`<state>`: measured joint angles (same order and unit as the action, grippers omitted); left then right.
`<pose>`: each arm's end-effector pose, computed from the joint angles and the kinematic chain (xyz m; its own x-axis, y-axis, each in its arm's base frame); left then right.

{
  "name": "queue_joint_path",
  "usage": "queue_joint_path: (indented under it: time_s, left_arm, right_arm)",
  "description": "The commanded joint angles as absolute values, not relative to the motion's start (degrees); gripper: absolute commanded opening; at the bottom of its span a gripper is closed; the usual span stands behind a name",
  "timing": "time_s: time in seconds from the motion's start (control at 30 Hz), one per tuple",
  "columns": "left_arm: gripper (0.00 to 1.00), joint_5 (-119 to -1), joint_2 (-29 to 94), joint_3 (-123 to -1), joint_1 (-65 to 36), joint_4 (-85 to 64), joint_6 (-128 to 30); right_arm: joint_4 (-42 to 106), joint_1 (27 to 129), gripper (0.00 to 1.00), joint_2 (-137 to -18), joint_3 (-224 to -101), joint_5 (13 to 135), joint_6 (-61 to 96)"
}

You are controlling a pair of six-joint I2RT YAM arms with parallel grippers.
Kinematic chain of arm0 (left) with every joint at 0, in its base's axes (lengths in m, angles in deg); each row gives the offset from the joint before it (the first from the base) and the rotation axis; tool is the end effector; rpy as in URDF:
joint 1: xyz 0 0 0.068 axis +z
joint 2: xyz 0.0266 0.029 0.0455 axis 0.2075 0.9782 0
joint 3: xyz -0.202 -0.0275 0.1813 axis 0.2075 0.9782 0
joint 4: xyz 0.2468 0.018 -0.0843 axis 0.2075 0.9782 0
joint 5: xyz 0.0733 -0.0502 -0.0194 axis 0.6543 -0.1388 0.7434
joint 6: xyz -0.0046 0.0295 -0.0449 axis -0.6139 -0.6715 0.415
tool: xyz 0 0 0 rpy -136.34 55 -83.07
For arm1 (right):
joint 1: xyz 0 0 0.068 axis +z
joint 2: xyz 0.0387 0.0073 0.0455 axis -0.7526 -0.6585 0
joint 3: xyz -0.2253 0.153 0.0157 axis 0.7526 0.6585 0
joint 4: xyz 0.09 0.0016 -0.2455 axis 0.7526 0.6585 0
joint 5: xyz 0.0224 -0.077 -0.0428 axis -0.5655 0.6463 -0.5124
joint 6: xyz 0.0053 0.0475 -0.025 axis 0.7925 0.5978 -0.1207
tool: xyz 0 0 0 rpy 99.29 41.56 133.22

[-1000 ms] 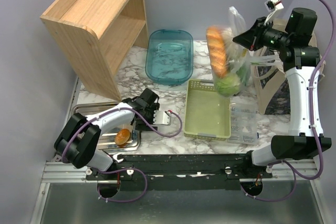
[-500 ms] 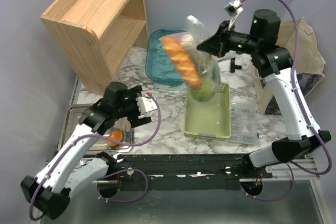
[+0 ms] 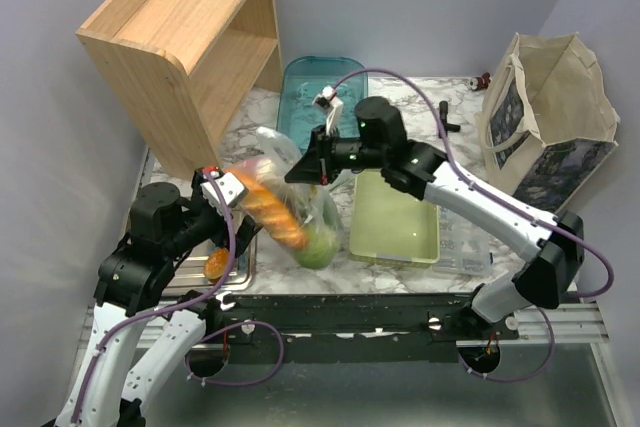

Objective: Untie the knot of the grocery bags and take out the mixed food

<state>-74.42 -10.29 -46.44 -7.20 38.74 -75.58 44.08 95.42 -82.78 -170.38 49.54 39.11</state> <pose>0.0874 -0.0450 0.3667 -0.2114 0.3191 -0.9238 0.7129 0.6970 0.0776 0.2268 0.2678 0.3965 -0.6215 -0.0756 -0.7798 -0.7649 0.2739 0.5830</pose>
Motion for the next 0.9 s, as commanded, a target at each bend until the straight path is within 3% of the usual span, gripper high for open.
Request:
queue_joint_path:
  time_s: [0.0, 0.13, 0.27, 0.3, 0.37, 0.47, 0.7, 0.8, 0.87]
  left_arm:
    - [0.99, -71.2, -11.5, -44.1, -6.2, 42.6, -72.8]
    - [0.98, -73.8, -7.0, -43.5, -6.1, 42.7, -75.1]
    - [0.92, -72.9, 0.7, -42.0, -6.3, 42.1, -79.6]
    - [0.91, -72.3, 2.3, -41.5, -6.5, 41.8, -81.3]
    - [0.90, -71.4, 4.4, -40.2, -7.4, 40.3, -84.8]
    - [0.90, -72.3, 6.1, -38.3, -8.0, 38.6, -88.9]
    - [0.88, -83.0, 4.7, -40.5, -7.7, 39.9, -93.0]
    - [0.83, -89.9, 2.7, -40.7, -8.4, 37.9, -92.9]
    - [0.79, -88.4, 4.0, -40.2, -11.0, 35.4, -89.7]
  right_arm:
    - [32.5, 96.8, 0.01, -86.5, -165.0, 65.0, 49.6]
    - [36.0, 96.7, 0.01, -89.2, -160.7, 71.5, 52.4]
    - [39.4, 96.6, 0.03, -89.8, -158.5, 78.6, 51.4]
    - [39.3, 96.6, 0.16, -89.3, -158.0, 78.1, 51.1]
    - [36.8, 96.6, 0.52, -88.4, -157.2, 72.4, 50.1]
    - [36.9, 96.6, 0.99, -86.6, -159.0, 64.8, 41.8]
    - [59.9, 94.1, 0.98, -81.7, -164.1, 61.4, 10.6]
    - [62.1, 89.6, 0.83, -82.5, -163.3, 55.1, 3.9]
    - [64.7, 88.4, 0.77, -85.4, -164.9, 51.2, -1.4]
